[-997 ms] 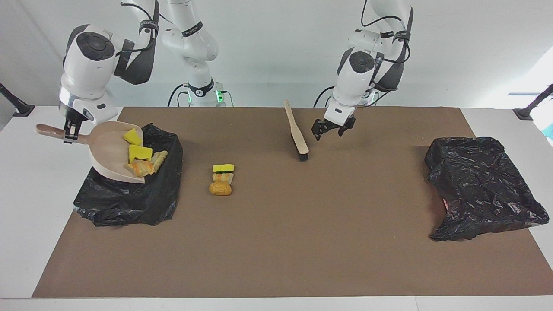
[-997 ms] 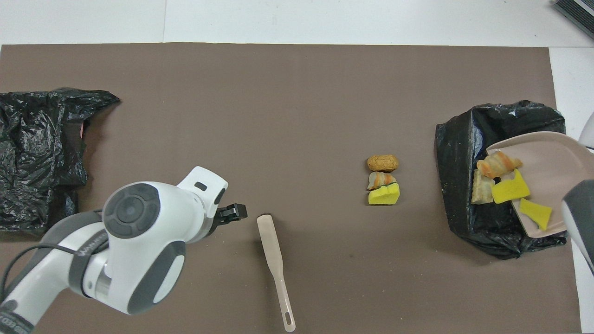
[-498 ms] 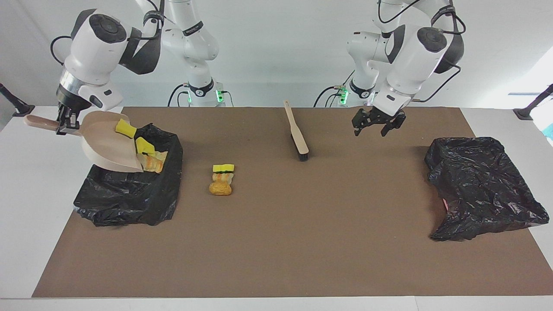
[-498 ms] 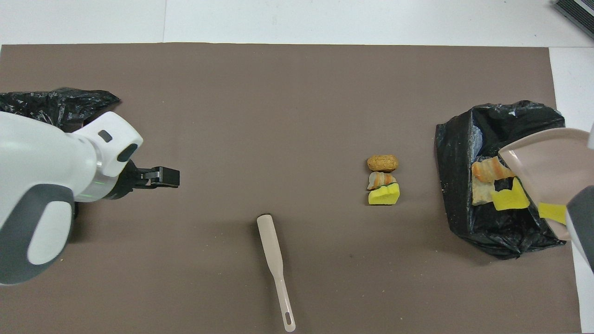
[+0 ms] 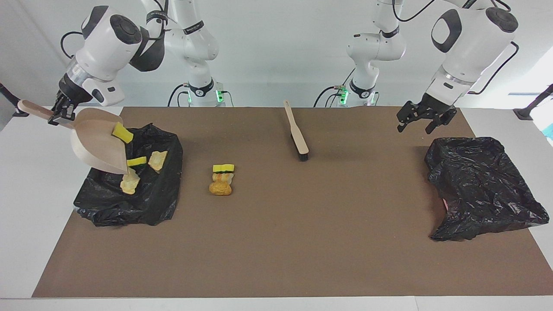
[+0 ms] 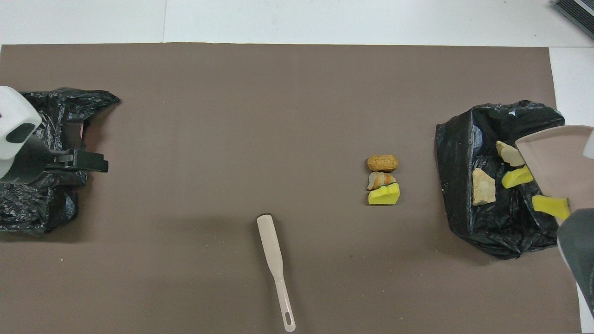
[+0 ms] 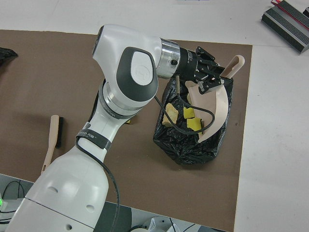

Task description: Sweep and dump trash in bin

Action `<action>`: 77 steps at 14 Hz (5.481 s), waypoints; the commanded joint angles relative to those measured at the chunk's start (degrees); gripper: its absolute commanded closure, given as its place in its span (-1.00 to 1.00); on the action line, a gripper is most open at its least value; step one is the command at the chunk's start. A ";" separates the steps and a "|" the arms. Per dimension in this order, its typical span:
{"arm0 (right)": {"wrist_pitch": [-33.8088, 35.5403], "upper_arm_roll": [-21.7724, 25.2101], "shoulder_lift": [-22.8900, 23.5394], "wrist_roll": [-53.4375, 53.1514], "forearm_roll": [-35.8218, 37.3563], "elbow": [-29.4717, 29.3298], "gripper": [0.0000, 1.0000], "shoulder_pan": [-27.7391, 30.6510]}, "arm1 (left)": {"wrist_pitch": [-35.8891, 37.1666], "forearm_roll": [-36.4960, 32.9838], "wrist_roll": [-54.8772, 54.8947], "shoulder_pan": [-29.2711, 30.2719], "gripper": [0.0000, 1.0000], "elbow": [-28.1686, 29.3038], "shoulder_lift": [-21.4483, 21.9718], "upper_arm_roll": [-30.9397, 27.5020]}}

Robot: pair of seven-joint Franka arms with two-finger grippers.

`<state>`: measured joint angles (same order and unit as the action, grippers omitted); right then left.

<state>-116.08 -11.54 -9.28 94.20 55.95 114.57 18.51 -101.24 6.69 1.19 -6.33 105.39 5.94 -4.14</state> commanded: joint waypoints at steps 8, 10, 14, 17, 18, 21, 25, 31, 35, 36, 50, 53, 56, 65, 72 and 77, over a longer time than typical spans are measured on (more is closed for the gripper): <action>10.74 -1.64 -2.85 -7.71 -4.04 -4.94 1.00 -4.89 | 12.82 -5.72 1.47 3.70 -1.00 -16.01 -7.00 1.32; 15.95 -3.66 -2.85 -13.83 -11.36 -7.33 1.00 -5.06 | 13.09 -5.72 -1.27 2.29 -1.00 -15.74 -6.30 1.50; 22.46 -7.18 -3.55 -35.18 -25.67 -7.78 1.00 -5.06 | 12.65 -5.63 -0.40 2.90 -1.00 -14.51 -5.59 1.42; 25.45 -8.93 -3.64 -53.00 -37.81 -7.78 1.00 -6.28 | 12.83 -5.55 -0.75 2.99 -1.00 -14.68 -5.59 1.24; 26.16 -9.47 -3.38 -61.77 -39.76 -7.78 1.00 -7.95 | 12.83 -5.55 -0.75 2.90 -1.00 -14.68 -5.59 1.33; 25.64 -9.91 -0.40 -85.52 -45.66 -7.87 1.00 -15.58 | 12.30 -5.55 -0.75 3.08 -1.00 -14.68 -5.68 1.24; 23.27 -9.91 9.95 -107.77 -46.73 -12.87 1.00 -24.11 | 12.30 -5.55 -0.75 2.99 -1.00 -14.68 -5.59 1.06; 11.51 -9.82 33.15 -131.79 -46.72 -30.09 1.00 -34.58 | 12.30 -5.55 -0.75 2.99 -1.00 -14.68 -5.59 1.06; 5.17 -9.03 42.40 -136.83 -45.15 -35.12 1.00 -39.69 | 12.30 -5.55 -0.75 3.08 -1.00 -14.68 -5.68 1.06; 3.33 -9.21 43.02 -136.83 -45.14 -34.77 1.00 -39.69 | 12.30 -5.55 -0.75 3.08 -1.00 -14.68 -5.59 1.06; 3.03 -9.73 39.00 -134.02 -45.75 -29.76 -1.00 -38.37 | 11.86 -5.55 7.69 2.38 -1.00 -12.58 -4.27 0.98; 7.52 -11.22 32.42 -133.58 -49.25 -27.05 -1.00 -37.50 | 11.86 -5.55 7.60 3.08 -1.00 -12.58 -4.27 0.89; 8.76 -11.32 21.44 -130.43 -54.79 -16.43 -1.00 -38.28 | 11.86 -5.55 7.60 2.99 -1.00 -12.58 -4.27 0.89; -3.79 -11.40 6.38 -122.25 -67.55 12.86 -1.00 -47.51 | 11.86 -5.55 7.60 2.99 -1.00 -12.58 -4.27 0.89; -11.89 -11.40 8.92 -119.34 -67.55 17.71 -1.00 -50.24 | 11.86 -5.55 7.60 2.99 -1.00 -12.58 -4.27 0.89; -13.99 -11.40 9.45 -119.52 -67.55 17.71 0.50 -50.50 | 11.95 -5.55 7.60 2.99 -1.00 -12.58 -4.27 0.89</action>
<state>-127.47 -23.16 0.08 -27.39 -9.98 131.64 -31.93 -89.29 2.50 8.15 -3.00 91.39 0.24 -3.06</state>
